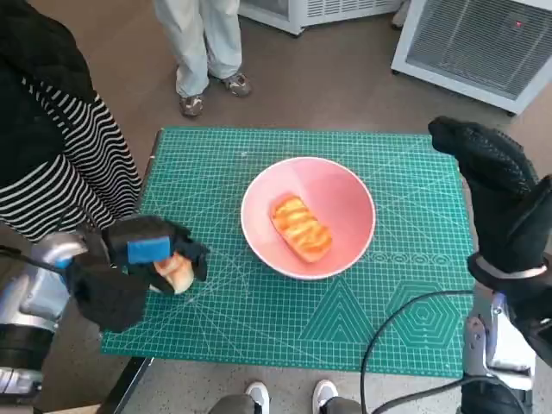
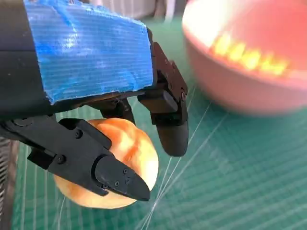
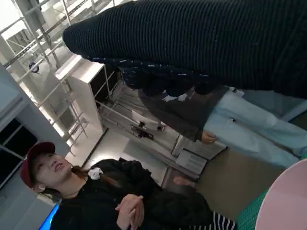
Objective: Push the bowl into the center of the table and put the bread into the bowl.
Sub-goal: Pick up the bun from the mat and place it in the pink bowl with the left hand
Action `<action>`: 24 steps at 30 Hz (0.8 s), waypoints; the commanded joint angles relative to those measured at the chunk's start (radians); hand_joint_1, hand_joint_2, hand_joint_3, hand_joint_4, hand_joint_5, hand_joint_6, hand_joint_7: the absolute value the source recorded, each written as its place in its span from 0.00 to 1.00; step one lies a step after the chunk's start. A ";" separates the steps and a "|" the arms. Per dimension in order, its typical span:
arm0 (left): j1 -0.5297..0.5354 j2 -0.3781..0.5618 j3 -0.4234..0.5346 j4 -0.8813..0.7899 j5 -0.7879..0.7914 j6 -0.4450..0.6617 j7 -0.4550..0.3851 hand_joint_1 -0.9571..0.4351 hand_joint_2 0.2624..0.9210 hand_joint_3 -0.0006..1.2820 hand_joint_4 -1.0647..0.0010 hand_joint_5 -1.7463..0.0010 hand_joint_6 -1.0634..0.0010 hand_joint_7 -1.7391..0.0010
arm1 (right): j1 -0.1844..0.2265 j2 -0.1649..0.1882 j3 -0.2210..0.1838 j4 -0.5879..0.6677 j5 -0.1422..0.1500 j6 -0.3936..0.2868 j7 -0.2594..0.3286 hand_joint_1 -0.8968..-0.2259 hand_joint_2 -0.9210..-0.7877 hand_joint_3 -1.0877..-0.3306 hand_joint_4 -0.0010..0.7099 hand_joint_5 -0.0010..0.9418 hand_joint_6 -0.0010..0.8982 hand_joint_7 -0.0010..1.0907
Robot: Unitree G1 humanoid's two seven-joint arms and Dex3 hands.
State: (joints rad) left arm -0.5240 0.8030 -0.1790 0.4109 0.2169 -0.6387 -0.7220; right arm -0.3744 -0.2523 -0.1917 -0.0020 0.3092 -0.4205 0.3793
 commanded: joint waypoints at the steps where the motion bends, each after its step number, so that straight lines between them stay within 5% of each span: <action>1: -0.109 -0.014 0.050 -0.038 -0.085 0.015 -0.009 0.69 1.00 0.02 0.35 0.34 0.33 0.37 | 0.016 0.007 0.004 0.015 -0.008 0.004 -0.004 0.31 0.00 0.52 0.25 0.00 0.12 0.39; 16: -0.429 -0.236 0.000 0.006 -0.039 0.041 0.067 0.69 0.98 0.03 0.32 0.34 0.32 0.40 | 0.013 0.032 0.014 0.025 -0.007 0.003 -0.013 0.31 0.00 0.52 0.25 0.00 0.12 0.39; 24: -0.589 -0.368 -0.083 0.171 0.039 -0.006 0.093 0.69 0.99 0.02 0.33 0.38 0.34 0.35 | 0.018 0.047 0.019 0.027 -0.002 0.003 -0.016 0.30 0.00 0.52 0.25 0.00 0.12 0.40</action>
State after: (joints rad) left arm -1.0461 0.4762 -0.2308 0.5055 0.2218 -0.6194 -0.6477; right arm -0.3750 -0.2169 -0.1778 0.0108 0.3103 -0.4273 0.3714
